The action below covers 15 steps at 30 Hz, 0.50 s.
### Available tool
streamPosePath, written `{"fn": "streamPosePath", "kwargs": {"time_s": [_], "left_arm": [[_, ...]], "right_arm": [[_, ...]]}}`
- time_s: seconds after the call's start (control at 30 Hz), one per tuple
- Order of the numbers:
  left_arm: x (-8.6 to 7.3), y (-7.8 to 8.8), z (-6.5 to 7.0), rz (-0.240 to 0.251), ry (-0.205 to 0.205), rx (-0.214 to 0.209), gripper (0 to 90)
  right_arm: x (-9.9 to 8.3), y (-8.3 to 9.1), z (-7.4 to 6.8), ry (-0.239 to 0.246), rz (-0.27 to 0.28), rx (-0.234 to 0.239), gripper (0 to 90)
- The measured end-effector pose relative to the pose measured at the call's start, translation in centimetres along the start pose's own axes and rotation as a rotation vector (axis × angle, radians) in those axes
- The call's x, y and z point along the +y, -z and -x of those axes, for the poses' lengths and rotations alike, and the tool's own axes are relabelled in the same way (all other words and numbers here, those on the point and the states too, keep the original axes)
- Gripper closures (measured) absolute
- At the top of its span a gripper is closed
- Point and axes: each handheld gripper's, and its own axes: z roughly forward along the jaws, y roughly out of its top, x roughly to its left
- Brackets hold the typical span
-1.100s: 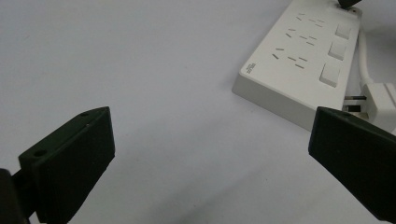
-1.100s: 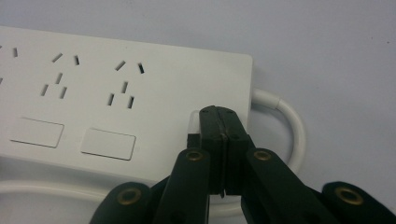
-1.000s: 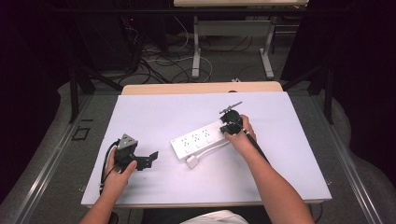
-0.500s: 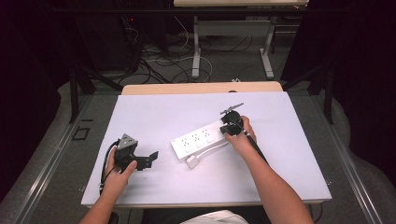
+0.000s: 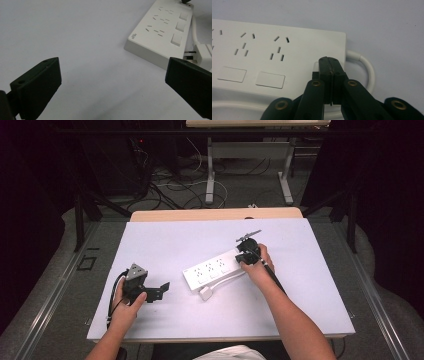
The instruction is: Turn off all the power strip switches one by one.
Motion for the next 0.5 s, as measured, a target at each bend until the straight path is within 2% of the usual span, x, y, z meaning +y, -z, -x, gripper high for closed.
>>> {"fn": "streamPosePath", "kwargs": {"time_s": [0.23,0.37,0.4,0.47,0.5], "left_arm": [[0.00,0.01,-0.04,0.000,0.002,0.002,0.4],[-0.01,0.01,-0.05,0.001,0.003,0.001,0.4],[-0.01,0.01,-0.05,-0.001,0.002,0.002,0.4],[0.00,0.02,-0.04,-0.001,0.002,0.002,0.4],[0.00,0.03,-0.04,0.000,0.002,0.000,0.4]], "right_arm": [[0.01,0.01,-0.14,-0.005,0.000,-0.008,90.0],[-0.01,0.12,-0.33,0.004,-0.003,0.000,89.7],[0.00,0.11,-0.50,-0.007,-0.003,0.001,89.6],[-0.04,0.16,-0.58,0.012,-0.002,0.009,89.6],[-0.03,0.16,-0.80,0.003,-0.007,0.010,89.6]]}}
